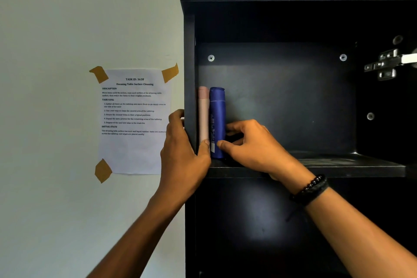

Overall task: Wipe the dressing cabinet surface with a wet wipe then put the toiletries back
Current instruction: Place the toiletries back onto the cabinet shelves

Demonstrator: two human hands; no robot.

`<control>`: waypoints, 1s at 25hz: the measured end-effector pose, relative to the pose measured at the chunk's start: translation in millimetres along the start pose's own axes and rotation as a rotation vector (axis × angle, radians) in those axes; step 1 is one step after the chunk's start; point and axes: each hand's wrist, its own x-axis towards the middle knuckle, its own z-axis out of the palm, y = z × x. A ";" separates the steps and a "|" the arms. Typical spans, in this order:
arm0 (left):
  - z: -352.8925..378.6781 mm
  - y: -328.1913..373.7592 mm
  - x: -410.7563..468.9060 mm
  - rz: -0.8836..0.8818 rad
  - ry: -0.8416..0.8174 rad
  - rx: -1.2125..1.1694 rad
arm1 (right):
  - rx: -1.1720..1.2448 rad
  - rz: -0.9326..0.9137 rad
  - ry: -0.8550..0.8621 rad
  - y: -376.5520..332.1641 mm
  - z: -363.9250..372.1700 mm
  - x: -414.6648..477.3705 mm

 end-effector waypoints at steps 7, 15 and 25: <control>3.0 -0.9 -4.0 -0.029 0.002 -0.038 | 0.038 0.040 0.059 1.2 2.6 -2.5; 2.4 -3.9 -8.6 -0.026 -0.014 -0.014 | 0.012 0.028 0.081 0.9 2.2 -4.6; 0.2 1.3 -8.1 -0.050 0.019 0.046 | 0.008 0.050 0.107 2.9 5.2 -4.7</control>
